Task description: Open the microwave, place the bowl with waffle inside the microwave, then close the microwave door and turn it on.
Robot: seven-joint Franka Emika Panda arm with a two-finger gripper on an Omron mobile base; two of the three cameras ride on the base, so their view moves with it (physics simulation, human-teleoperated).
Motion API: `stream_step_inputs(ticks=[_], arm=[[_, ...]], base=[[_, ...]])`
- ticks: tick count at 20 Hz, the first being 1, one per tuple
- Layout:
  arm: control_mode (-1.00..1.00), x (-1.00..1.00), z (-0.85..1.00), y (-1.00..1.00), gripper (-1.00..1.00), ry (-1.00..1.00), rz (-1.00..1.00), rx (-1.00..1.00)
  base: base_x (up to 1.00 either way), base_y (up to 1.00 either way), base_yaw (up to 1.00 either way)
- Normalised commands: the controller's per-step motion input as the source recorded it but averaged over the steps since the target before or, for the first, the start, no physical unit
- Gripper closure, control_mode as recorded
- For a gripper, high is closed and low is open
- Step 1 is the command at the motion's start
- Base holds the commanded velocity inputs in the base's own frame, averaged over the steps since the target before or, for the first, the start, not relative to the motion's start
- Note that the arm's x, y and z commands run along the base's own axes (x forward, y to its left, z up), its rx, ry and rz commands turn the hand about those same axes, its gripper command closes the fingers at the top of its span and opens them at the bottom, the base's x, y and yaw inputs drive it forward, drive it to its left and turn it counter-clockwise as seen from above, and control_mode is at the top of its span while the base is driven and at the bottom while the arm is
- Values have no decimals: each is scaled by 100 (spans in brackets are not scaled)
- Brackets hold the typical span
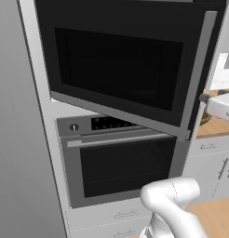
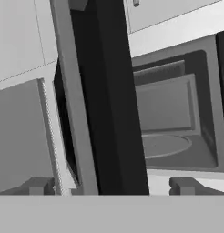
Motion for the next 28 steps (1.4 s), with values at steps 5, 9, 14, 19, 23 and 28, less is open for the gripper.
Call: stream_step_inputs(ticks=[5, 9, 14, 19, 23, 28], arm=[[-100, 31, -3, -90, -100, 0, 20, 6], [-100, 74, -8, -35, -100, 0, 5, 2], [-100, 81, -33, 16, -100, 0, 11, -4], [-100, 16, -10, 48, -100, 0, 15, -6], [-100, -3, -4, 76, -100, -1, 14, -8], [-100, -34, -1, 80, -100, 0, 21, -7]], base=[[0, 0, 0], [0, 0, 0], [0, 0, 0], [0, 0, 0], [0, 0, 0], [0, 0, 0]])
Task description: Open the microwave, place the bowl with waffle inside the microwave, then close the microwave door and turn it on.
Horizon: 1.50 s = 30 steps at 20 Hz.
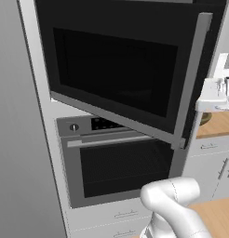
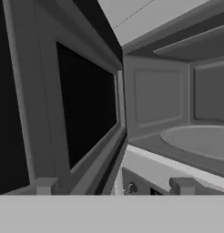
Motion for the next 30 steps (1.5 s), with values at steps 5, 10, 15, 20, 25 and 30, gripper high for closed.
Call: stream_step_inputs(ticks=[5, 10, 15, 20, 25, 30], arm=[[-100, -52, -4, 87, -100, 2, 34, -7], [-100, -55, -4, 100, -100, 6, 27, -7], [-100, -23, 0, 95, -100, 2, 3, -3], [-100, -6, 0, 82, -100, 0, 0, -3], [-100, -4, 0, -1, -100, -2, 0, 0], [-100, -16, 5, -94, -100, 2, -31, 1]], base=[[0, 0, 0], [0, 0, 0], [0, 0, 0], [0, 0, 0], [0, 0, 0], [0, 0, 0]])
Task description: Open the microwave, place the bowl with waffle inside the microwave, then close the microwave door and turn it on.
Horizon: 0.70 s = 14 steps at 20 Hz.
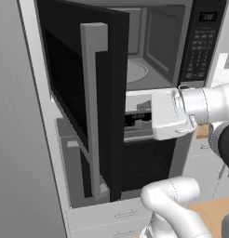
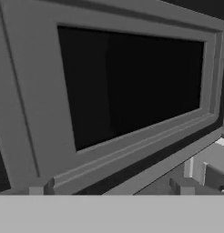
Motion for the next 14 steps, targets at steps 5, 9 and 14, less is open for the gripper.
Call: stream_step_inputs(ticks=[5, 9, 14], arm=[[-100, -2, 0, -100, -100, 11, -54, 0], [-100, 0, -1, -100, -100, 16, -69, 0], [-100, 0, 0, -100, -100, 34, -64, 6]], base=[[0, 0, 0], [0, 0, 0], [0, 0, 0]])
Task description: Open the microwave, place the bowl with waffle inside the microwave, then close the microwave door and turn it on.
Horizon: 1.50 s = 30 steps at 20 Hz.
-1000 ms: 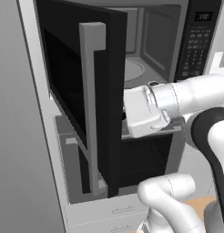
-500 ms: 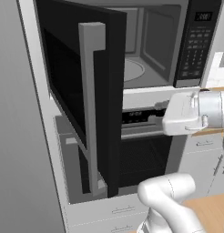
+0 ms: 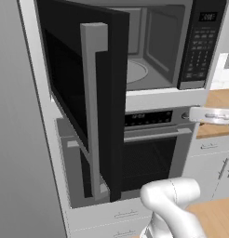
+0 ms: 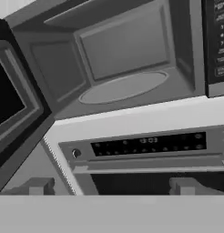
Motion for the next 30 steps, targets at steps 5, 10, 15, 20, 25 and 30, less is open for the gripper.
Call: stream_step_inputs(ticks=[5, 10, 15, 20, 25, 30], arm=[[-100, 0, 0, -100, -100, 32, -41, 9], [-100, -10, -35, -100, -100, 15, -26, 7], [-100, 0, -65, -100, -100, -1, -6, 14], [-100, 30, -49, -100, -100, -2, 0, 18], [-100, 82, -10, -95, -100, 7, -2, 25], [-100, 100, -7, -87, -100, 19, -10, 31]], base=[[0, 0, 0], [0, 0, 0], [0, 0, 0], [0, 0, 0], [0, 0, 0], [0, 0, 0]])
